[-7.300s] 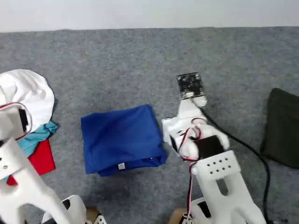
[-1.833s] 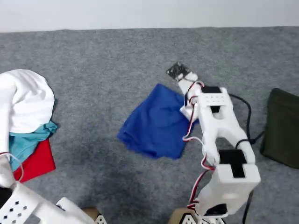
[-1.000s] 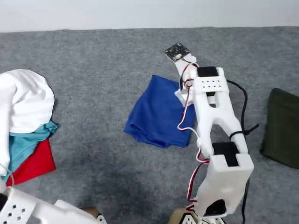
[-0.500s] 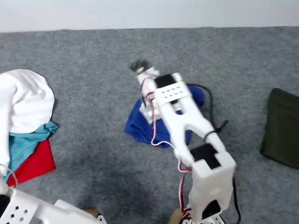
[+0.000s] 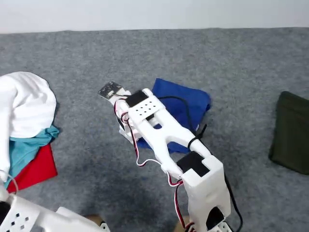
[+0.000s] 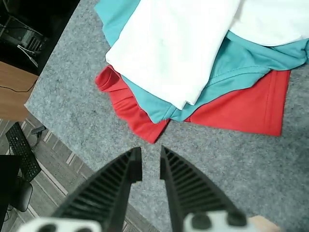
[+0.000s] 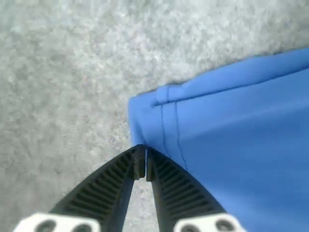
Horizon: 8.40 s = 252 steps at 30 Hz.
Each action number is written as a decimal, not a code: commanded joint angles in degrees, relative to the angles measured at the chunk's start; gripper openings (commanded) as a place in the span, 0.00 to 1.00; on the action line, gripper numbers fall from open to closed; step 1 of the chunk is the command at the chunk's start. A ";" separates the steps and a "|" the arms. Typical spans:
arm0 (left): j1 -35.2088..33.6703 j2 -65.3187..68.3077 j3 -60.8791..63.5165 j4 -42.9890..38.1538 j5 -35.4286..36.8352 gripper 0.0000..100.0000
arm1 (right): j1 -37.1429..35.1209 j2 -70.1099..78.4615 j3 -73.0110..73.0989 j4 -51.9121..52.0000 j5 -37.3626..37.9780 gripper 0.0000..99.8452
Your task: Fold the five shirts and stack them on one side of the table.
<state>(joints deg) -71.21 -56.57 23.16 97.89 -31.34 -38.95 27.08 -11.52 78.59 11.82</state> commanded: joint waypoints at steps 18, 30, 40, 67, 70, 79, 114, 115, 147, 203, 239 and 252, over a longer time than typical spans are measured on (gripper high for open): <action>-0.53 -0.62 -2.15 0.35 -0.26 0.07 | 9.54 10.24 -19.25 5.76 -0.44 0.01; -0.35 -0.62 -2.15 0.35 -0.26 0.07 | -0.31 12.44 -19.60 5.14 -0.44 0.01; -0.09 -0.62 -2.15 0.35 -0.26 0.07 | 2.59 3.38 -19.60 12.44 -0.35 0.01; -0.44 -0.53 -2.15 0.44 -0.26 0.08 | 18.07 -16.04 -7.47 20.97 -32.62 0.02; -0.44 -0.53 -2.15 0.44 -0.26 0.08 | 18.95 -16.04 -3.87 18.15 -33.85 0.08; -0.09 -0.53 -2.07 0.44 -0.26 0.08 | 22.64 -15.60 2.29 9.27 -35.52 0.32; -0.09 -0.53 -2.24 2.37 0.00 0.07 | 20.79 0.66 11.69 -18.77 -35.60 0.01; -0.09 -0.53 -2.24 2.37 0.00 0.07 | 20.70 1.01 11.52 -18.77 -35.60 0.03; -0.44 -0.62 -2.33 2.37 0.00 0.07 | 49.10 -14.55 11.52 -11.21 -6.95 0.01; -0.18 -0.53 -1.98 2.37 0.00 0.07 | 79.60 -4.35 -16.44 -6.37 24.18 0.01; -0.18 -0.53 0.48 2.46 0.00 0.07 | 86.64 3.30 -23.30 -11.47 27.96 0.01; -0.53 -0.62 0.66 2.46 0.00 0.07 | 89.71 10.42 -23.38 -23.52 32.18 0.01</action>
<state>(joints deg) -71.21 -56.57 24.04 99.03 -31.34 49.49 38.51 -31.38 58.11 42.95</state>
